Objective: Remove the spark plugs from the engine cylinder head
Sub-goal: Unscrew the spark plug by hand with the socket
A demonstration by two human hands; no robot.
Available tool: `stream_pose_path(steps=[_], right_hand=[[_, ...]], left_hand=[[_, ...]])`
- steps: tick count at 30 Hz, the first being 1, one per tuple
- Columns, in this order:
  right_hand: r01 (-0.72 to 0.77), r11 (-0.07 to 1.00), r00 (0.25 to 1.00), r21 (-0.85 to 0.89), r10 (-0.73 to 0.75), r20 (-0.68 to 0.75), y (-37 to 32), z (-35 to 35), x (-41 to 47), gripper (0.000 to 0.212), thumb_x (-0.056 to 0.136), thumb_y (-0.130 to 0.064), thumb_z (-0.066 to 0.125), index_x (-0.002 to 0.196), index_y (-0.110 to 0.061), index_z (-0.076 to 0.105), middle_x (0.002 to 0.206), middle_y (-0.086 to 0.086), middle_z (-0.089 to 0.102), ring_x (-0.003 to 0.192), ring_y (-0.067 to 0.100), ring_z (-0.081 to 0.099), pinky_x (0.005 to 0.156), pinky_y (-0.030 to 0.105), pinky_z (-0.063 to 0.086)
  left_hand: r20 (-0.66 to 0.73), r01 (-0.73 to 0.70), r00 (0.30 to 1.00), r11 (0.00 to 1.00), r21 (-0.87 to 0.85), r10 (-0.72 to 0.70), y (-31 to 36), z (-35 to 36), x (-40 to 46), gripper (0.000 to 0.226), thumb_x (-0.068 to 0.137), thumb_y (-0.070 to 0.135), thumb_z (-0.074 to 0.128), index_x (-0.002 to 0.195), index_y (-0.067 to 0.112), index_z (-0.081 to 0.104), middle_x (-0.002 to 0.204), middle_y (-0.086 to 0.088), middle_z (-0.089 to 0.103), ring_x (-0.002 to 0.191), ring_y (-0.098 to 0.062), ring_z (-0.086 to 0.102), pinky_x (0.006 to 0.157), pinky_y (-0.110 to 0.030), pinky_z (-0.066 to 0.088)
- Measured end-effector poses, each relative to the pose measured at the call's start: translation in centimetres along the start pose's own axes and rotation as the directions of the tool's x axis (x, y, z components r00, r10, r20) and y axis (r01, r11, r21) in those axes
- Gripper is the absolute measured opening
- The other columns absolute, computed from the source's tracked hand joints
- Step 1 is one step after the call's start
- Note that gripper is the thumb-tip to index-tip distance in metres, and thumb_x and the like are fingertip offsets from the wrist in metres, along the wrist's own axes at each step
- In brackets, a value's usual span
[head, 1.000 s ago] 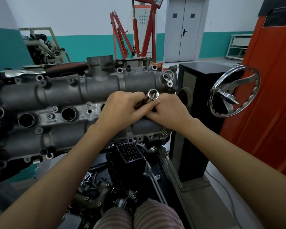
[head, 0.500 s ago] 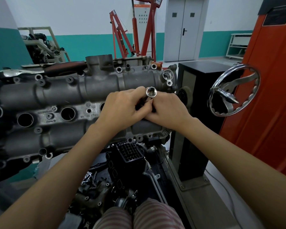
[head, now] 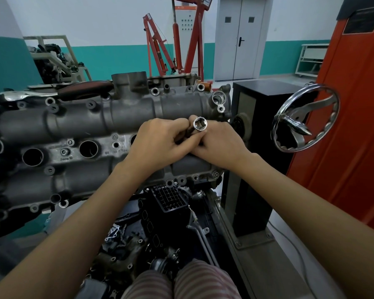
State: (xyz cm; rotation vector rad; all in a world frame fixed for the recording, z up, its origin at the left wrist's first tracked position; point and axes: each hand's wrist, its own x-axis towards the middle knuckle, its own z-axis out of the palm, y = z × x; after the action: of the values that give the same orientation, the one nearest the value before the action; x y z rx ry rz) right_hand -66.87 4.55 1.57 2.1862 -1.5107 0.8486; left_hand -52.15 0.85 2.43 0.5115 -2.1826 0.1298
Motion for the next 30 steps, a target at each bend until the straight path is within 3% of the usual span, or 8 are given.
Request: stream_pose_path(steps=[2,6,10,15,19,22,26,30], right_hand=[[0.007,1.0,1.0,0.015,-0.006,-0.006,-0.11,-0.09,0.0,0.027,0.081,-0.047,0.036,0.082,-0.02,0.035,0.066,-0.012,0.042,0.056,0.016,0.047,0.049,0.026,0.028],[0.048,0.999,0.998,0.026,-0.047,-0.046,0.12,0.07,-0.09,0.04,0.082,-0.044,0.032,0.087,-0.01,0.05,0.065,-0.003,0.052,0.057,0.024,0.056,0.046,0.023,0.024],[0.051,0.998,0.998,-0.021,-0.052,-0.042,0.22,0.24,-0.04,0.049,0.08,-0.046,0.025,0.091,-0.006,0.053,0.069,0.002,0.058,0.059,0.025,0.057,0.048,0.025,0.026],[0.05,0.999,0.996,-0.005,-0.051,-0.071,0.04,0.22,-0.12,0.044,0.08,-0.044,0.031,0.079,-0.007,0.055,0.059,0.0,0.054,0.05,0.023,0.053,0.042,0.017,0.022],[0.013,0.999,1.0,-0.046,-0.013,-0.005,0.29,0.49,0.05,0.037,0.083,-0.051,0.035,0.077,-0.016,0.046,0.06,-0.006,0.05,0.053,0.017,0.052,0.043,0.019,0.026],[-0.004,0.998,1.0,-0.063,0.004,0.003,0.68,0.7,0.08,0.036,0.086,-0.045,0.047,0.087,-0.011,0.057,0.069,-0.001,0.061,0.061,0.019,0.058,0.047,0.026,0.031],[-0.029,0.998,1.0,-0.049,0.029,0.004,0.52,0.53,0.2,0.047,0.081,-0.052,0.035,0.092,-0.011,0.058,0.074,-0.002,0.063,0.066,0.018,0.059,0.051,0.029,0.039],[-0.037,0.999,0.999,-0.009,0.037,0.009,0.44,0.37,0.24,0.04,0.083,-0.049,0.038,0.091,-0.01,0.045,0.066,-0.004,0.055,0.059,0.018,0.055,0.051,0.03,0.039]], left_hand=[[0.001,-0.006,1.0,1.0,0.002,0.006,0.03,0.01,0.0,0.052,0.086,0.046,0.042,0.06,0.003,0.055,0.046,-0.002,0.046,0.043,-0.018,0.043,0.045,-0.027,0.032],[0.007,-0.025,1.0,1.0,0.015,0.024,0.06,-0.19,-0.05,0.047,0.084,0.043,0.041,0.064,0.004,0.057,0.05,0.001,0.05,0.047,-0.018,0.047,0.045,-0.031,0.036],[-0.015,-0.019,1.0,0.996,0.086,0.02,0.38,-0.26,-0.03,0.032,0.081,0.04,0.042,0.067,0.011,0.045,0.058,0.009,0.043,0.05,-0.022,0.05,0.043,-0.029,0.034],[-0.037,-0.056,0.998,0.995,0.076,0.059,0.53,-0.09,-0.02,0.018,0.085,0.031,0.046,0.073,0.018,0.046,0.064,0.007,0.049,0.05,-0.018,0.047,0.044,-0.026,0.033],[-0.032,0.012,0.999,1.0,-0.01,-0.012,0.11,0.04,-0.01,0.041,0.087,0.039,0.046,0.067,0.004,0.052,0.057,-0.004,0.055,0.05,-0.022,0.052,0.047,-0.034,0.041],[-0.013,0.035,0.999,0.998,-0.059,-0.036,-0.07,0.07,-0.03,0.053,0.086,0.046,0.047,0.064,-0.002,0.058,0.053,-0.01,0.057,0.049,-0.025,0.053,0.049,-0.039,0.042],[0.018,0.045,0.999,0.996,-0.075,-0.044,-0.04,0.0,-0.01,0.054,0.086,0.046,0.054,0.063,-0.002,0.058,0.051,-0.011,0.055,0.048,-0.024,0.05,0.049,-0.039,0.039],[0.038,0.046,0.998,0.996,-0.073,-0.043,-0.02,-0.1,-0.01,0.055,0.085,0.051,0.046,0.067,-0.001,0.054,0.054,-0.006,0.052,0.05,-0.022,0.048,0.049,-0.036,0.039]])
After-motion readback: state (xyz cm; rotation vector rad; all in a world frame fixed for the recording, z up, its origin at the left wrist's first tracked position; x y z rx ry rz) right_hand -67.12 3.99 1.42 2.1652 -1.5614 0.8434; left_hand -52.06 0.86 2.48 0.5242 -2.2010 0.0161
